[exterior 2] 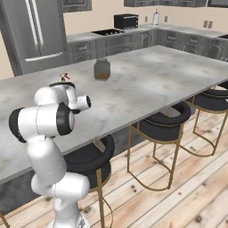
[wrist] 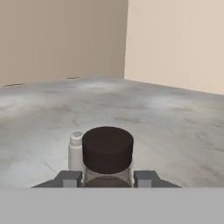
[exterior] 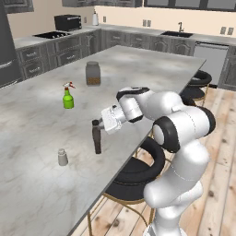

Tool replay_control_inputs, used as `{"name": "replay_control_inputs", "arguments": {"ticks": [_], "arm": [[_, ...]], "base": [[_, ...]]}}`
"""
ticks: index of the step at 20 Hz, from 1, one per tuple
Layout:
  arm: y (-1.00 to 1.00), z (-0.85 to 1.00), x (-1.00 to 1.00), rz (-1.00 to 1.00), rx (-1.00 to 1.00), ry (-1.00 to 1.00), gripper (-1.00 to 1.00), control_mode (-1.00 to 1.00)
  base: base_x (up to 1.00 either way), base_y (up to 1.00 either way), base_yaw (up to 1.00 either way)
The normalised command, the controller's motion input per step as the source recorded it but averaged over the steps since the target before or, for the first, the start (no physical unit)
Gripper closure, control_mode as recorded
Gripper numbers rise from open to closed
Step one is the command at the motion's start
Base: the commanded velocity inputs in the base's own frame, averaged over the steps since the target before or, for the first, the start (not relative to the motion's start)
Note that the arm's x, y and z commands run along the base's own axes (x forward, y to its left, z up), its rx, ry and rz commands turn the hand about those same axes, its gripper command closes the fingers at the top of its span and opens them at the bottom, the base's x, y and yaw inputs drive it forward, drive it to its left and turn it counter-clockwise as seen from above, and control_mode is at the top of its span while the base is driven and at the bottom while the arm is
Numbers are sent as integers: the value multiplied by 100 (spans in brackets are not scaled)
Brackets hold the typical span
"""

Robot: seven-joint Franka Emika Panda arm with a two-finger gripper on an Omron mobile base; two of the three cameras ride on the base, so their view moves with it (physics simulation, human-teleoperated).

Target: Move the shaker and syrup bottle from the cabinet to the dining counter.

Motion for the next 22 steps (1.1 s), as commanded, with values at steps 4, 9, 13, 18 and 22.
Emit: {"name": "replay_control_inputs", "arguments": {"ticks": [4,9,13,18,22], "arm": [[6,-30,18,13,0,-1,100,-100],[1,-26,5,12,0,-2,100,-100],[0,-11,-16,9,0,-3,-100,-100],[-7,0,-23,8,0,-6,-100,-100],[-24,2,-37,7,0,-12,-100,-100]], "base": [[0,0,0],[0,0,0],[0,0,0],[0,0,0],[0,0,0]]}}
